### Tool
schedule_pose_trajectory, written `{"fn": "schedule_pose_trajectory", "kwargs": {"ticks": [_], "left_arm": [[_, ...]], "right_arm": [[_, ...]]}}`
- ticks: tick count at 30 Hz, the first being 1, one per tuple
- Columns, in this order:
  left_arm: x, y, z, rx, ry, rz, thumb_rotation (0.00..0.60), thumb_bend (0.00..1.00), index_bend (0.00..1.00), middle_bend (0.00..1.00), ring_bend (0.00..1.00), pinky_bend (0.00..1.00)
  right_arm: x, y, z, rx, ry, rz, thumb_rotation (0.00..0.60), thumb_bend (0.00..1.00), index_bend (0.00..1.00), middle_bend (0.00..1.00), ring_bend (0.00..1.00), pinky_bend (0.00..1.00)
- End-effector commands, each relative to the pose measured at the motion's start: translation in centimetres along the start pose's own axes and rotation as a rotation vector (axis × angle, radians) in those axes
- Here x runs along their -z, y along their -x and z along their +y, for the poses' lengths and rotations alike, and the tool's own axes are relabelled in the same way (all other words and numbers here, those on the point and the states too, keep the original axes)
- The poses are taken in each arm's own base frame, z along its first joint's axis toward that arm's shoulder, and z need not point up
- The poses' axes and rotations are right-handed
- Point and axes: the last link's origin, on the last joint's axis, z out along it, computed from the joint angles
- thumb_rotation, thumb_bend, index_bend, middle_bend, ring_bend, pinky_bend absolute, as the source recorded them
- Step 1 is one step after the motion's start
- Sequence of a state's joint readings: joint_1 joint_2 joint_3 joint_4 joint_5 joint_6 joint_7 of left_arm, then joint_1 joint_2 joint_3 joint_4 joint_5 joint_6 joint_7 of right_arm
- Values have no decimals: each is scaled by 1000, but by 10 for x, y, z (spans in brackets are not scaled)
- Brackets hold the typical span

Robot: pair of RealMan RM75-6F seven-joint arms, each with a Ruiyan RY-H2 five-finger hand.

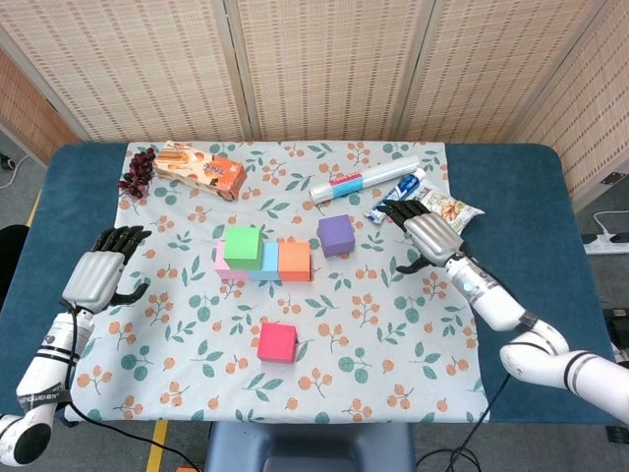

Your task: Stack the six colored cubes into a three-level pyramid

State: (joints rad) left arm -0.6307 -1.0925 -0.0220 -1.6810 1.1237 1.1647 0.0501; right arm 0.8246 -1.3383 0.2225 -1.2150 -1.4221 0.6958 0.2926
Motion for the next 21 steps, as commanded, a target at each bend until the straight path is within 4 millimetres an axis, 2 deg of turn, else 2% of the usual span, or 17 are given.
{"fn": "schedule_pose_trajectory", "kwargs": {"ticks": [1,4,9,21], "left_arm": [[6,1,-6,13,-6,-4,600,317,125,72,0,39],[9,1,-10,24,-9,3,600,317,127,72,0,39],[12,2,-14,54,-12,-1,600,311,127,71,0,39],[18,4,-19,84,-12,-4,600,297,127,71,0,40]], "right_arm": [[-47,14,-17,-8,3,-45,600,12,0,16,0,0],[-66,22,-25,-4,8,-67,600,12,0,17,0,0],[-89,33,-33,9,21,-89,600,13,18,43,0,0],[-115,40,-43,-7,50,-91,600,15,116,141,0,0]]}}
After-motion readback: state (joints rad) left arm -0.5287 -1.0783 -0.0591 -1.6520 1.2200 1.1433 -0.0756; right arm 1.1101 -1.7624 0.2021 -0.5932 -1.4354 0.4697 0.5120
